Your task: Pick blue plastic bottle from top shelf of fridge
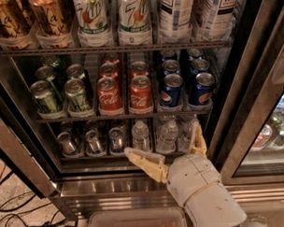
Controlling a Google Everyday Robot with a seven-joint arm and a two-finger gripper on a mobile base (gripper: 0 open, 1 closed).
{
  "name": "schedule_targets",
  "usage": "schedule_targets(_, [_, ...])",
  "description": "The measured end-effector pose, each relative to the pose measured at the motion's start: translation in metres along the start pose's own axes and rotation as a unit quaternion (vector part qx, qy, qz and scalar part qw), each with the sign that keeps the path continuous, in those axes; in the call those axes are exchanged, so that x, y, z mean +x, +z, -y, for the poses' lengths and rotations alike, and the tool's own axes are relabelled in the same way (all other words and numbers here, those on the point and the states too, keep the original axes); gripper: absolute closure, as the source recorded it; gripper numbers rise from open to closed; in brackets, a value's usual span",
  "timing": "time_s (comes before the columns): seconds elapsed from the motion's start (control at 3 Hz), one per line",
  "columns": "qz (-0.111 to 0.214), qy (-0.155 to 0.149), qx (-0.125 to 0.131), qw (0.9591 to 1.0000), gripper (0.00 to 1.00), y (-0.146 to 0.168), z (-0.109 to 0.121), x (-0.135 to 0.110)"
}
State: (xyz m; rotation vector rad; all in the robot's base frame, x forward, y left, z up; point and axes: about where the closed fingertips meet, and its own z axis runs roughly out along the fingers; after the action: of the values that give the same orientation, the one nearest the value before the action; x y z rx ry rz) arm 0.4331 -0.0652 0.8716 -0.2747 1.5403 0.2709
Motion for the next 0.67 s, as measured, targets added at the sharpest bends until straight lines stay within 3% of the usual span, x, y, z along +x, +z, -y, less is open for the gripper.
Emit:
schedule_targets(0.33, [0.014,-0.022,0.016,0.9995,0.0,0.008,0.012,-0.013])
schedule_targets(0.67, [0.039,-0.053,0.05,0.9965,0.0,0.021,0.039,-0.041])
